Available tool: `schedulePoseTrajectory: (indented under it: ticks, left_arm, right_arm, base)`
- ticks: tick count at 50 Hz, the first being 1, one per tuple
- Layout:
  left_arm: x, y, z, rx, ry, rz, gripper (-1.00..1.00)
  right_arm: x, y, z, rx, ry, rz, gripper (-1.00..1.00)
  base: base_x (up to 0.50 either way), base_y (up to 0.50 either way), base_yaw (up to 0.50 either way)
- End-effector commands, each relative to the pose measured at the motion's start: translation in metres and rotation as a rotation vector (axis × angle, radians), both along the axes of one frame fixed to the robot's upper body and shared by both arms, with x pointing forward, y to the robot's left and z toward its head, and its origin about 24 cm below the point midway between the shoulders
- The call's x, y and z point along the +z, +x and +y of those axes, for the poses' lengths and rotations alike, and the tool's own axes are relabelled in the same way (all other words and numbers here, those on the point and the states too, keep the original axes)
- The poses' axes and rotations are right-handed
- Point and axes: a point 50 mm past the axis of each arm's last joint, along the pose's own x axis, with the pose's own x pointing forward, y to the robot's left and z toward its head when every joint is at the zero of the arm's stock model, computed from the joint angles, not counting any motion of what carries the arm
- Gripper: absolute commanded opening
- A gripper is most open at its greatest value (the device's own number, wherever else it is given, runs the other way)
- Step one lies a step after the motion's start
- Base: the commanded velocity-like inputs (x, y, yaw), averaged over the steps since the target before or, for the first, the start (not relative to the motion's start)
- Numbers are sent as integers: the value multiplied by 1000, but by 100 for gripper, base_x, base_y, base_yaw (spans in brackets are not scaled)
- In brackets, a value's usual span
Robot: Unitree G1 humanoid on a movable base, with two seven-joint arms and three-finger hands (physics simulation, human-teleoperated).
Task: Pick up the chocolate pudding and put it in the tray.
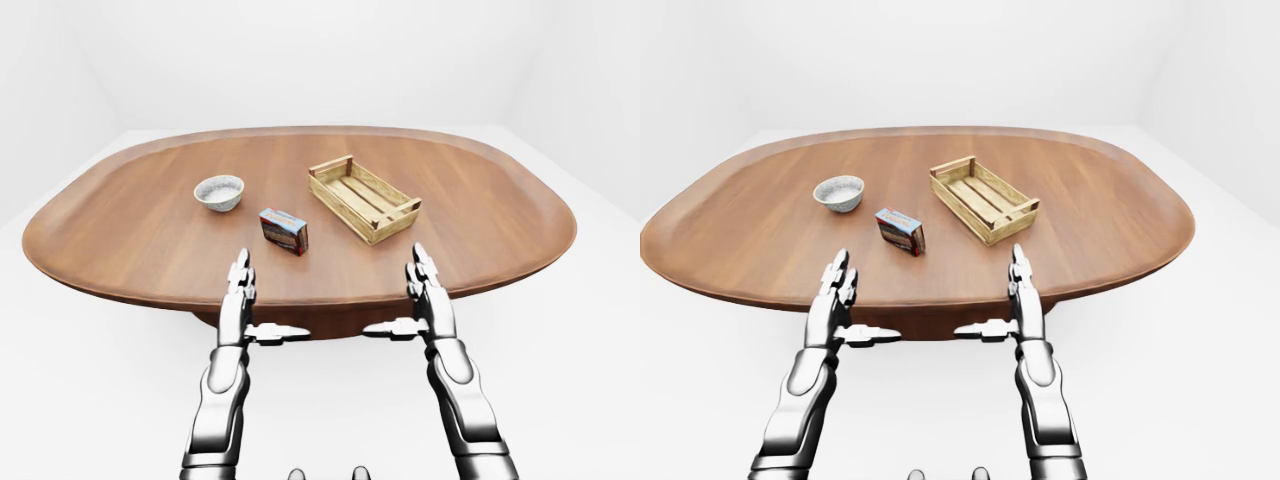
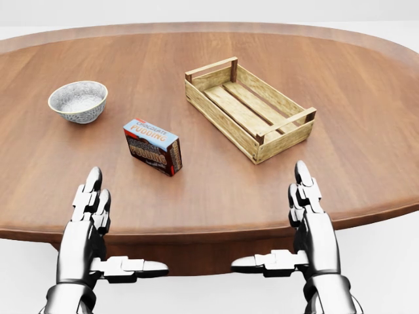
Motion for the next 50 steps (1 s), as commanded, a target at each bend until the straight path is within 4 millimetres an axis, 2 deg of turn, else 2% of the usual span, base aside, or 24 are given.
schedulePoseTrajectory:
  ticks: [1, 4, 6, 7, 8, 11, 12, 14, 30, 35, 38, 40, 41, 42, 50]
  left_arm:
    - [1, 0, 6, -9, 8, -9, 100]
    - [1, 0, 5, -10, 10, -8, 100]
    - [1, 0, 5, -10, 10, -9, 100]
    - [2, -1, 5, -11, 11, -9, 100]
    - [2, -1, 5, -11, 11, -9, 100]
    - [1, -1, 5, -12, 13, -8, 100]
    - [2, -1, 5, -12, 14, -7, 100]
    - [2, -1, 5, -13, 15, -7, 100]
    - [2, -2, 5, -11, 16, -10, 100]
    - [2, -2, 5, -11, 15, -9, 100]
    - [2, -1, 5, -11, 14, -8, 100]
    - [2, -2, 5, -11, 14, -7, 100]
    - [1, -1, 5, -12, 14, -7, 100]
    - [2, -2, 5, -11, 14, -7, 100]
    - [0, -1, 5, -12, 15, -4, 100]
  right_arm:
    - [9, -1, -7, 0, -3, -9, 100]
    - [10, -1, -7, 1, -3, -15, 100]
    - [-2, -1, -7, 1, -7, -21, 100]
    - [9, -2, -7, 2, -7, -22, 100]
    - [11, -2, -7, 2, -8, -22, 100]
    - [10, -2, -6, 4, -13, -23, 100]
    - [1, -1, -6, 6, -16, -21, 100]
    - [10, -2, -6, 7, -20, -21, 100]
    - [10, -3, -6, 2, -44, -36, 100]
    - [29, -13, -3, -12, -108, -167, 100]
    - [32, -16, -3, -17, -111, -200, 100]
    - [33, -17, -4, -28, -127, -202, 100]
    - [20, -17, -5, -35, -130, -145, 100]
    - [15, -18, -5, -39, -140, -123, 100]
    - [26, -24, -6, -67, -178, -171, 100]
  base:
    - [0, 0, 0]
    - [0, 0, 0]
    - [0, 0, 0]
    - [0, 0, 0]
    - [0, 0, 0]
    - [0, 0, 0]
    - [0, 0, 0]
    - [0, 0, 0]
    - [0, 0, 0]
    - [0, 0, 0]
    - [0, 0, 0]
    - [0, 0, 0]
    - [0, 0, 0]
    - [0, 0, 0]
    - [0, 0, 0]
